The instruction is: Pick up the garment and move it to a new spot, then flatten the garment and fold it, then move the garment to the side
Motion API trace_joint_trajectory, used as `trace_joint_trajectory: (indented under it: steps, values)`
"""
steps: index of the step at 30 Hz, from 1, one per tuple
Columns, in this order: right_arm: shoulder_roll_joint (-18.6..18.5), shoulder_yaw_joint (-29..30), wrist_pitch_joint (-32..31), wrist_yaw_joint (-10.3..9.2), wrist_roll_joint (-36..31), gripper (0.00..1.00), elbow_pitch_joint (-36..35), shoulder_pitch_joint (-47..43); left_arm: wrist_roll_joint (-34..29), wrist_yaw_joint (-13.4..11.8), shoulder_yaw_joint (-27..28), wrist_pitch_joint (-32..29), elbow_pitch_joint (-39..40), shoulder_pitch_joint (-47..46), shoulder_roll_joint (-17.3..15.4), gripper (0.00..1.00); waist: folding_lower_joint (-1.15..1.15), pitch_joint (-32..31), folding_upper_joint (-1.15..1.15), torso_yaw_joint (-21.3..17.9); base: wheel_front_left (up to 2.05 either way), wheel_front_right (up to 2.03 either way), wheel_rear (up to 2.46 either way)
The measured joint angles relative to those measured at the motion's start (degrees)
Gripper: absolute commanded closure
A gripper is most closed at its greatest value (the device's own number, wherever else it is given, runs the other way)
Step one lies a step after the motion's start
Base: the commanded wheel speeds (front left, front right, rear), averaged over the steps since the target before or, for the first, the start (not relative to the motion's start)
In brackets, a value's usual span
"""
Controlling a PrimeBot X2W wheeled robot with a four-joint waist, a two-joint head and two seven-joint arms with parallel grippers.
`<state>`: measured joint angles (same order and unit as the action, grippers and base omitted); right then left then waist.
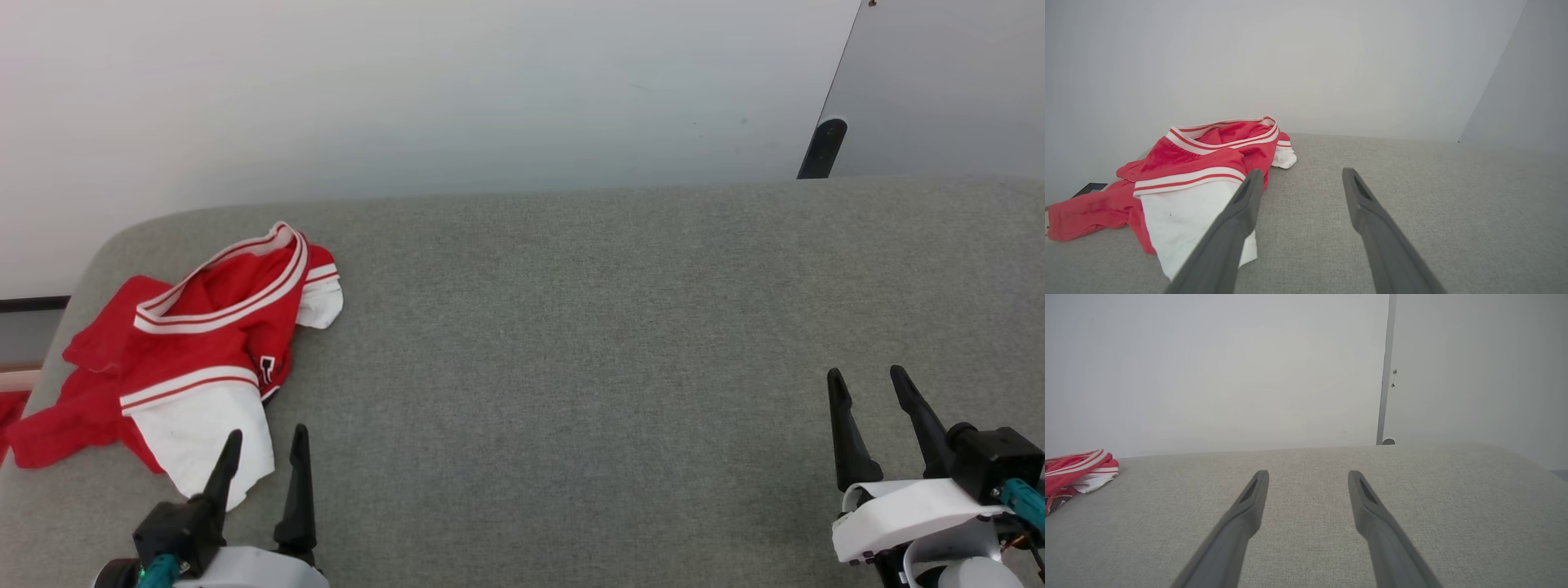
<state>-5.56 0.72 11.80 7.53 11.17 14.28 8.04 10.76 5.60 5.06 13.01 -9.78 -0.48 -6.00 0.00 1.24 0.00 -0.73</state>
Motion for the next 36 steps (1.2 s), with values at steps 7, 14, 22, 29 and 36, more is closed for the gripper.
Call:
trace_joint_trajectory:
  steps: [7, 14, 22, 29, 36]
  values:
    - [0.1, 0.4, 0.8, 0.0, -1.9, 0.0, 0.0, -0.1, -2.0, 0.2, 0.4, 0.7, -0.5, 0.5, 0.0, 0.0, 0.0, -0.4, 0.0, 0.0, 0.0, 0.0, 0.0]
    - [0.1, 0.7, 1.8, 0.0, -3.2, 0.0, -0.2, -0.3, -4.0, 0.5, 1.2, 1.6, -0.6, 0.9, 0.3, 0.0, 0.0, -0.6, 0.0, 0.0, 0.0, 0.0, 0.0]
    - [0.0, 1.1, 2.4, 0.0, -4.8, 0.0, -0.3, -0.4, -5.8, 0.8, 1.3, 2.1, -0.7, 0.9, 0.4, 0.0, 0.0, -0.5, 0.0, 0.1, 0.0, 0.0, 0.0]
    - [0.1, 1.2, 2.4, 0.0, -4.8, 0.0, 0.0, -0.5, -5.8, 1.0, 1.4, 2.1, -1.0, 1.0, 0.6, 0.0, 0.0, -0.7, 0.0, 0.3, 0.0, 0.0, 0.0]
    - [0.2, 1.1, 2.6, 0.0, -4.6, 0.0, 0.0, -0.5, -5.8, 1.2, 1.3, 2.1, -1.8, 0.5, 0.7, 0.0, 0.0, -0.5, 0.0, 2.1, 0.0, 0.0, 0.0]
